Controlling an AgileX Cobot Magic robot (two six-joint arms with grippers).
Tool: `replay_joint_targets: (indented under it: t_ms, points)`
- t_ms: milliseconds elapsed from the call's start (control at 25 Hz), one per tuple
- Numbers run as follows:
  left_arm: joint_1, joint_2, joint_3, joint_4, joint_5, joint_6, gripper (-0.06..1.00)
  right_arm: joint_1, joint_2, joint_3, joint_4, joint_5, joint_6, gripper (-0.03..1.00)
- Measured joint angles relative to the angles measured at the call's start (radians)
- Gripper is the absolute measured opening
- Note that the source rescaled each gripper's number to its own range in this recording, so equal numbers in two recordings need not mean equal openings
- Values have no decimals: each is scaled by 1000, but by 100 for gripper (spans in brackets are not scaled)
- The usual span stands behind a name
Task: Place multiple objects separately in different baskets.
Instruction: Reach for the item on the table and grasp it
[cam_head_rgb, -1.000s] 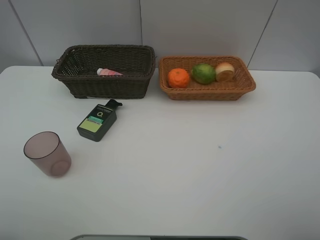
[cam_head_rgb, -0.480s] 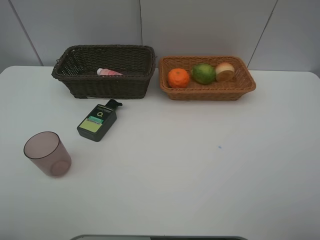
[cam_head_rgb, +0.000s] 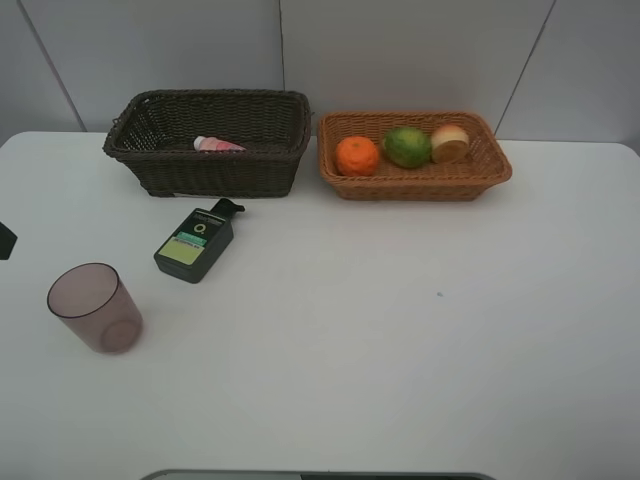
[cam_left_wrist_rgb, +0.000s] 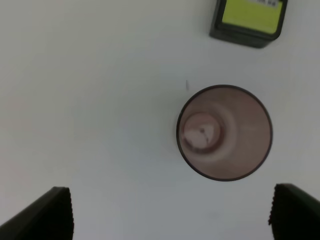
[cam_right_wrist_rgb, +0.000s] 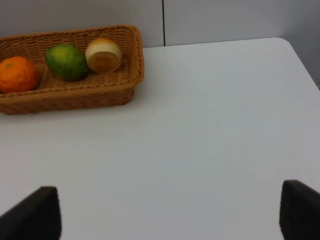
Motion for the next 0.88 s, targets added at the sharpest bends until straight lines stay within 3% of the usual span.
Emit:
replay_joint_targets:
  t_ms: [280, 880]
  points:
    - [0, 293, -21, 3, -56, 15, 100, 0, 0, 0, 0, 0, 0, 93]
    - [-71, 498, -12, 56, -235, 46, 100, 0, 0, 0, 0, 0, 0, 93]
